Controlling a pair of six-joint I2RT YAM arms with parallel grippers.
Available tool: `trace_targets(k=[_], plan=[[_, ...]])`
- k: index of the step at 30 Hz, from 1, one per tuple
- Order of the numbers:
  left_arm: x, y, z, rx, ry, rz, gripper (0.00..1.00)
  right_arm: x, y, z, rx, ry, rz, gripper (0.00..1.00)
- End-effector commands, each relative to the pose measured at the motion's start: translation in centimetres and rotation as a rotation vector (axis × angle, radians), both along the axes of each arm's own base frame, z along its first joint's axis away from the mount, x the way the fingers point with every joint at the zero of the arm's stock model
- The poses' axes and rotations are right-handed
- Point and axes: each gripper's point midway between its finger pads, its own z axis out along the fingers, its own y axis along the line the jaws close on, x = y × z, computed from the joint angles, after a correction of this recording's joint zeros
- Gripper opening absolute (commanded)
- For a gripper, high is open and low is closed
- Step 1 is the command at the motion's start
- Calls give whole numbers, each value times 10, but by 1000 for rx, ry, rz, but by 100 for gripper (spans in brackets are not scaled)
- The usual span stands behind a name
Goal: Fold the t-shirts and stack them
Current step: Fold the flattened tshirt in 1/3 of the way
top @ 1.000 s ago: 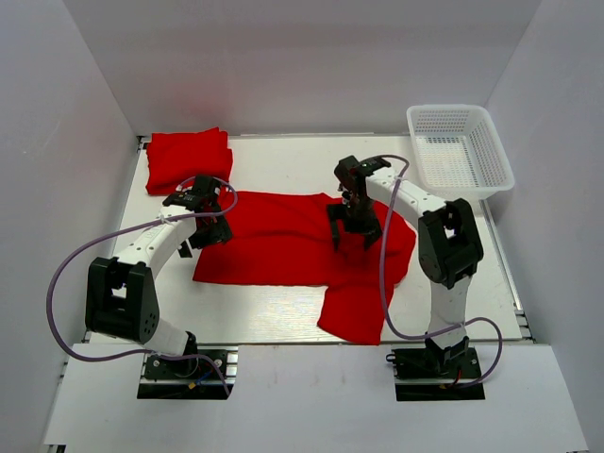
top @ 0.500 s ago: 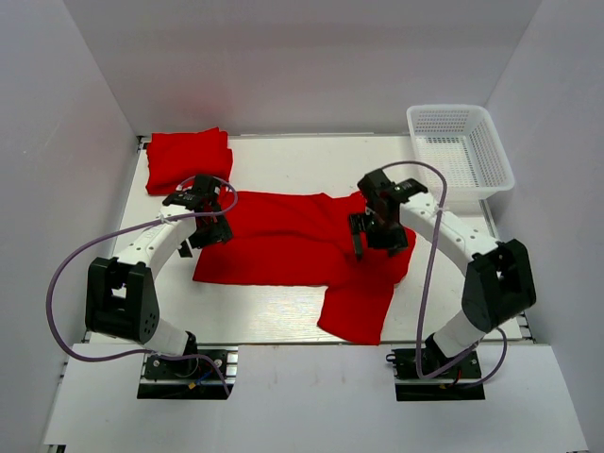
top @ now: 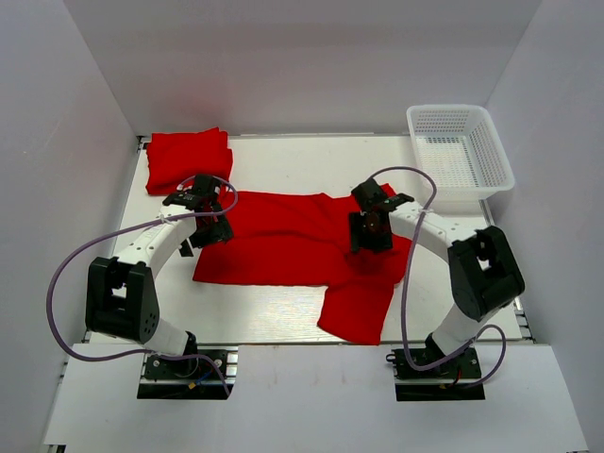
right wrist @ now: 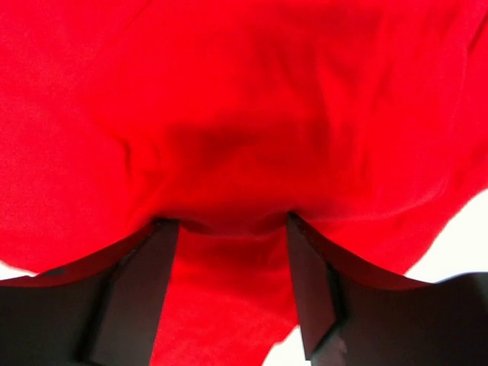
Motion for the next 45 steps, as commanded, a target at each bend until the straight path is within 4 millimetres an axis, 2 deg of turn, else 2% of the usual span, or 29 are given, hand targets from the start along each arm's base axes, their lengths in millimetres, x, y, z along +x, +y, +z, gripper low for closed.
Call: trace_targets(k=[1, 5, 11, 15, 17, 18, 21, 25, 30, 34, 37, 38, 42, 43, 44, 45], plan=[[14, -4, 13, -11, -54, -10, 100, 26, 1, -3, -16, -81, -49, 63], [11, -2, 13, 0, -46, -7, 100, 20, -6, -6, -33, -74, -67, 61], [13, -2, 11, 0, -46, -7, 100, 22, -14, -9, -67, -80, -121, 60], [11, -2, 10, 2, -37, -7, 100, 18, -17, 2, -60, -92, -124, 60], [13, -2, 11, 0, -46, -7, 100, 13, -15, 4, -41, -85, -120, 61], [13, -2, 11, 0, -46, -7, 100, 13, -12, 13, -13, -109, -117, 61], [13, -2, 11, 0, -46, -7, 100, 4, -9, 16, 28, -101, -102, 61], [13, -2, 11, 0, -46, -7, 100, -11, -13, 5, 34, -56, -108, 61], [13, -2, 8, 2, -37, -7, 100, -13, -13, -6, 22, -39, -103, 61], [13, -2, 6, 4, -28, -7, 100, -9, -11, -12, 24, -42, -105, 61], [13, -2, 6, 4, -28, -7, 100, 2, -8, -14, 26, -63, -105, 60], [13, -2, 6, 4, -28, -7, 100, 4, -8, -17, 18, -64, -105, 53], [11, 0, 5, 14, -21, -4, 100, 10, -12, -23, -11, -66, -125, 46], [11, 0, 5, 14, -21, -4, 100, 11, -13, -22, -17, -71, -132, 40], [14, -1, 8, 12, -30, -4, 100, 11, -14, -23, -22, -64, -137, 25], [14, -1, 8, 12, -30, -4, 100, 11, -14, -21, -22, -67, -138, 17]])
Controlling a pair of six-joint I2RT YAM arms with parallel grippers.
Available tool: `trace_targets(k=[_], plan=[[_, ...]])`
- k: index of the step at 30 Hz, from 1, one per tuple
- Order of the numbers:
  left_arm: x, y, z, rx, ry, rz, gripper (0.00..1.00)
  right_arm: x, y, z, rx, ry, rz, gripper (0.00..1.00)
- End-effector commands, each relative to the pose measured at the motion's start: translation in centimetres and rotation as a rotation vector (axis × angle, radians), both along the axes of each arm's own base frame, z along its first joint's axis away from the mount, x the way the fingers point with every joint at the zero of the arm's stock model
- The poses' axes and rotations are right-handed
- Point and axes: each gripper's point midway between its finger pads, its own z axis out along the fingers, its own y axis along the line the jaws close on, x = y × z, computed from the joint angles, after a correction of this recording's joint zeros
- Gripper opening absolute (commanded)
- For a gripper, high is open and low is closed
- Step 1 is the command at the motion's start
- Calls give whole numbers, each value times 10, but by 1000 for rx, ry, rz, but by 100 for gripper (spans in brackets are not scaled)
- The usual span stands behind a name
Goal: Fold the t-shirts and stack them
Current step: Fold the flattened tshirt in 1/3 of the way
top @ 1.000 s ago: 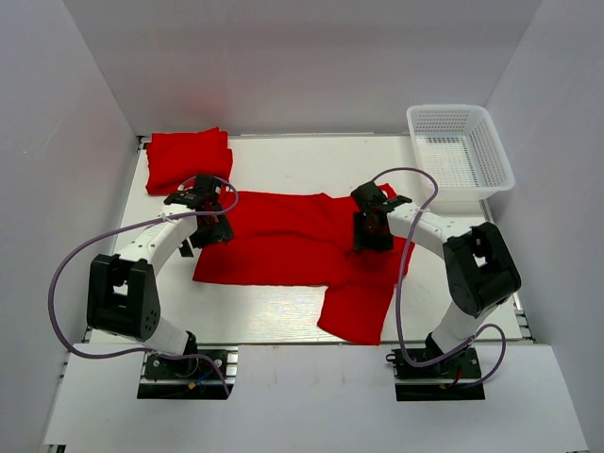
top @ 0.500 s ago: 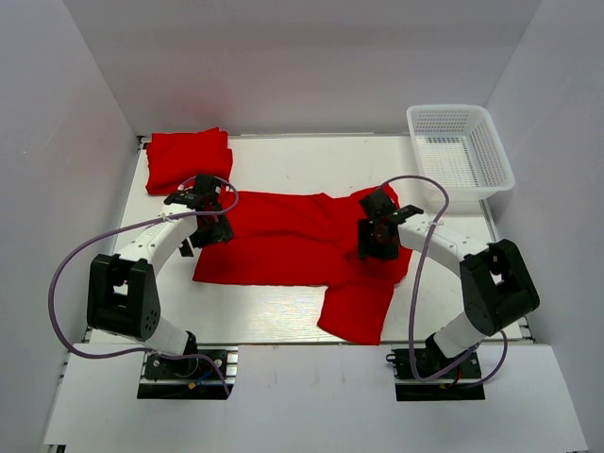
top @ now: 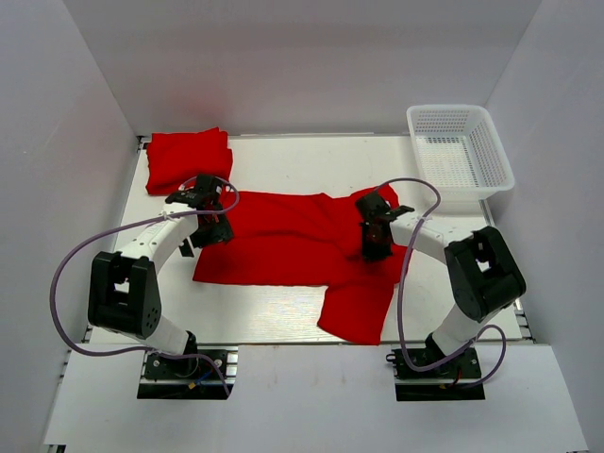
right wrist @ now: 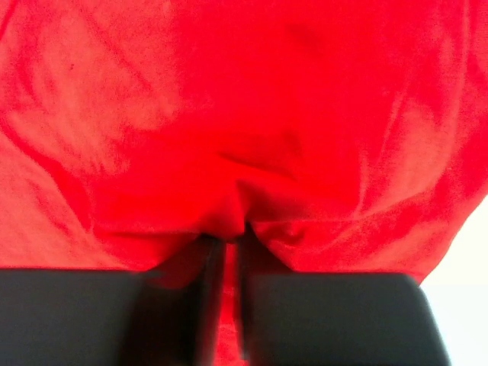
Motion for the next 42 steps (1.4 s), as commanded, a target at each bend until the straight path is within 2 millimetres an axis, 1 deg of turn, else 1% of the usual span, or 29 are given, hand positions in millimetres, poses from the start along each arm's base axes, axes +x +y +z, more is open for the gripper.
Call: trace_targets(k=[1, 2, 5, 6, 7, 8, 9, 10, 12, 13, 14, 20, 21, 23, 26, 27, 28, 30, 31, 32, 33, 34, 35, 36, 37, 38, 39, 41, 42], plan=[[13, -1, 15, 5, -55, -1, 100, 19, -4, 12, -21, -61, -53, 7], [13, -1, 15, 5, -55, -1, 100, 17, -3, 13, -14, -54, -53, 0], [13, -1, 18, 2, -64, -1, 100, 15, -5, 23, -16, -62, -55, 0], [13, -1, 18, 2, -64, -1, 100, 8, -10, 26, -33, -37, -55, 0], [13, -1, 18, 2, -64, -1, 100, 12, -7, 34, -30, -50, -49, 0], [13, -1, 18, 2, -64, -1, 100, 11, -7, 36, -39, -42, -37, 0], [13, -1, 18, 2, -64, -1, 100, 4, -12, 37, -58, -7, -37, 0], [13, -1, 18, 2, -64, -1, 100, 4, -12, 48, -68, 11, -33, 0], [13, -1, 18, 2, -64, -1, 100, -12, -20, 47, -120, 105, -26, 0], [13, -1, 20, 0, -73, 0, 100, -17, -22, 57, -137, 141, -34, 0], [11, 0, 18, 2, -64, -1, 100, -27, -26, 57, -149, 193, -29, 0], [11, 0, 17, 2, -64, -1, 100, -61, -19, 65, -96, 347, 46, 0], [11, 0, 17, 2, -64, -1, 100, -66, -14, 66, -83, 366, 71, 0], [8, 0, 17, 4, -55, -1, 100, -77, -23, 70, -106, 420, 68, 0], [8, 0, 17, 5, -55, -1, 100, -84, -33, 79, -154, 443, 60, 0], [8, 0, 17, 5, -55, -1, 100, -77, -32, 85, -150, 414, 52, 0], [8, 0, 17, 5, -55, -1, 100, -79, -32, 90, -145, 417, 53, 0], [8, 0, 15, 5, -55, -1, 100, -77, -28, 92, -126, 408, 81, 24], [8, 1, 12, 7, -45, -1, 100, -79, -23, 90, -93, 410, 118, 52], [8, 1, 12, 7, -45, -1, 100, -74, -16, 87, -63, 392, 130, 60], [10, -2, 14, -4, -52, -3, 100, -73, -4, 88, 9, 389, 144, 64], [10, -2, 11, -1, -41, -4, 100, -72, 0, 90, 33, 374, 160, 73], [13, -2, 14, -4, -52, -3, 100, -70, 3, 92, 52, 357, 183, 88], [17, -3, 16, -1, -54, -12, 100, -62, 8, 95, 79, 329, 188, 90], [25, -5, 25, -8, -82, -12, 100, -58, 10, 98, 82, 306, 191, 90], [29, -7, 26, -11, -80, -30, 100, -50, 10, 101, 78, 282, 182, 90], [37, -11, 32, -15, -112, -47, 100, -34, 9, 103, 67, 221, 169, 90], [57, -22, 39, -50, -146, -91, 100, -15, 2, 103, 16, 165, 115, 90], [71, -28, 44, -68, -185, -110, 100, 1, 5, 106, 38, 114, 102, 90]])
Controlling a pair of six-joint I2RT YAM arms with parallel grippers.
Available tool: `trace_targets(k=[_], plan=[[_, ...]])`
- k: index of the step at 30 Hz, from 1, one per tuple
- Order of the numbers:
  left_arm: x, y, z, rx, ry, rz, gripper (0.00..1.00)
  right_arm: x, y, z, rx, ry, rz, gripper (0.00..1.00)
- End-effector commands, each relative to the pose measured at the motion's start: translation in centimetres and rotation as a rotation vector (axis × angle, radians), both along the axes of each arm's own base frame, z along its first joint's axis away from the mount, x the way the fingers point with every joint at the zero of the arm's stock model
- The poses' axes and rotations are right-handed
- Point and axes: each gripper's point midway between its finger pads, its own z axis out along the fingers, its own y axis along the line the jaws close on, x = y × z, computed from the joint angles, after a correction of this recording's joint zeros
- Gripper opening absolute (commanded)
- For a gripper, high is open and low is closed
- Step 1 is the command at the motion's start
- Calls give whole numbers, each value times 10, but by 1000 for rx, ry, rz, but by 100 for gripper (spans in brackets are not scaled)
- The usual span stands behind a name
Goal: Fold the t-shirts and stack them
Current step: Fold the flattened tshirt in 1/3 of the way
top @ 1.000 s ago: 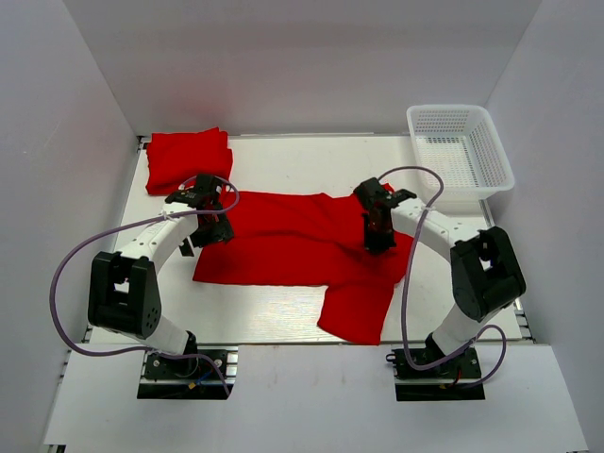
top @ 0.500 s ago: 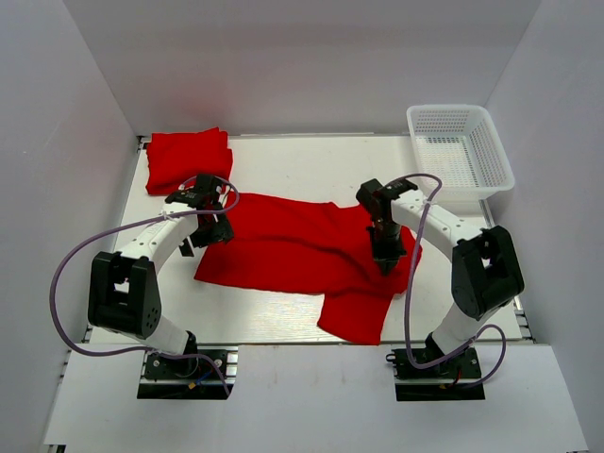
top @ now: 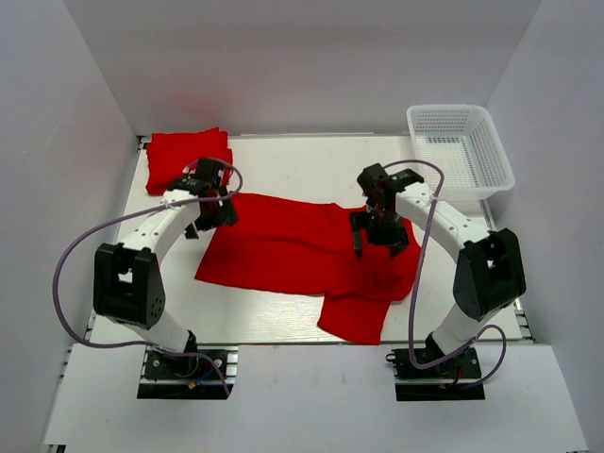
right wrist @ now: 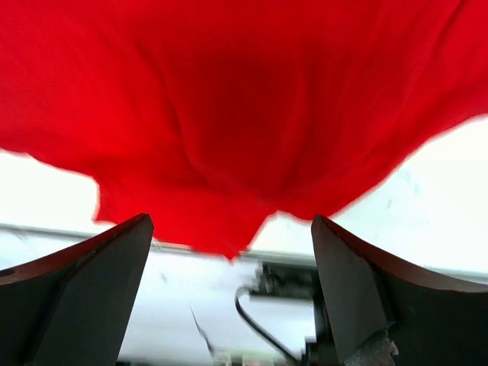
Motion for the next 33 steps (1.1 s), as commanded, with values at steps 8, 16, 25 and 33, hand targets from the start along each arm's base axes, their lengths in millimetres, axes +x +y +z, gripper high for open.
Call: trace_targets(k=[8, 16, 25, 33], plan=[[125, -62, 30, -128, -229, -256, 100, 125, 10, 1, 113, -344, -141, 90], [149, -84, -39, -148, -127, -288, 100, 181, -7, -34, 133, -404, -203, 90], [145, -49, -109, -37, 35, -73, 100, 222, -38, -91, 62, -365, -249, 90], [130, -13, -119, 26, 77, 77, 100, 288, -52, -106, 69, -415, -236, 90]])
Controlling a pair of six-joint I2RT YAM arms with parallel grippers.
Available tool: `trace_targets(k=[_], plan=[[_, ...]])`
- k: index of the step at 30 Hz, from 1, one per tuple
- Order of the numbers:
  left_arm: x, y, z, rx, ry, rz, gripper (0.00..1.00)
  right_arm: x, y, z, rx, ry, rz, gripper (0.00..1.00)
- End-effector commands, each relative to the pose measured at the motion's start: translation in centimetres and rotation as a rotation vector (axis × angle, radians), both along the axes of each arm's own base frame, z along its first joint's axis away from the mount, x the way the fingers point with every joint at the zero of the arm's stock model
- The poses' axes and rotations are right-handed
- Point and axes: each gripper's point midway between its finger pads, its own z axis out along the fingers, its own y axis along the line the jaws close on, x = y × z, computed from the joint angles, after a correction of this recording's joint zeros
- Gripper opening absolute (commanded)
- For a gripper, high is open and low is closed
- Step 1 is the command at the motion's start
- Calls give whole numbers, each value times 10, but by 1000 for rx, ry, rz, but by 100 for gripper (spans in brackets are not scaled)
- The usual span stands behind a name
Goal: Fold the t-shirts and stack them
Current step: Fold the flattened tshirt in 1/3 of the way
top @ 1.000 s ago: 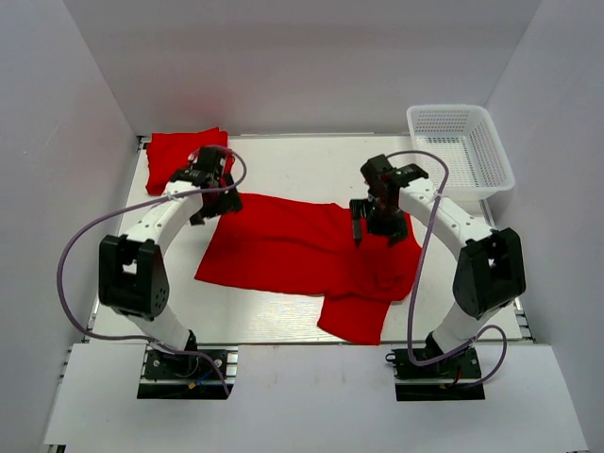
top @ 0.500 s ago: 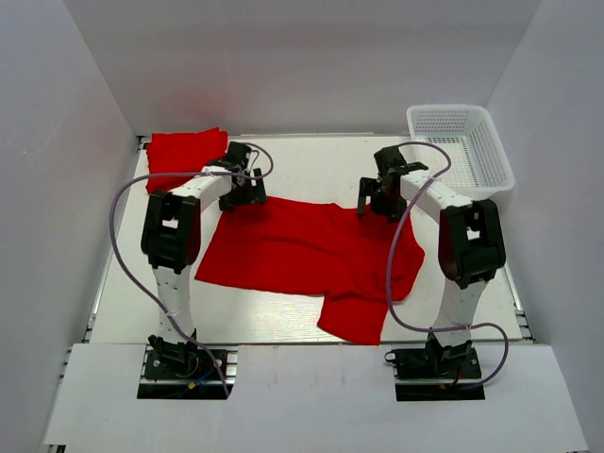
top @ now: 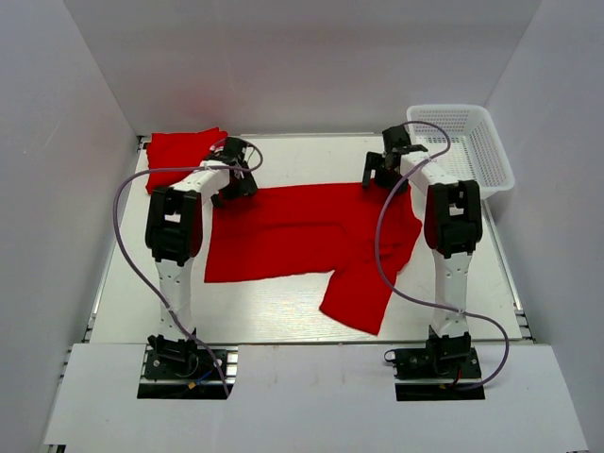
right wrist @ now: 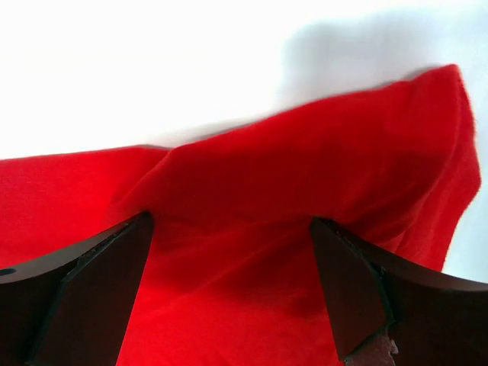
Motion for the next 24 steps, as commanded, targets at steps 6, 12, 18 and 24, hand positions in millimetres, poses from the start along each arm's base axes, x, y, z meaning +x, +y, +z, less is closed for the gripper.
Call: trace_targets(k=[6, 12, 18, 24], plan=[[-9, 32, -27, 44, 107, 112, 100, 68, -4, -13, -4, -116, 110, 90], [31, 16, 12, 13, -27, -67, 100, 64, 8, 35, 32, -197, 205, 90], [43, -3, 92, -3, -182, -200, 100, 44, 13, 116, 36, -309, 265, 90], [3, 8, 171, 32, -252, -209, 100, 3, 33, 179, 52, -378, 289, 90]])
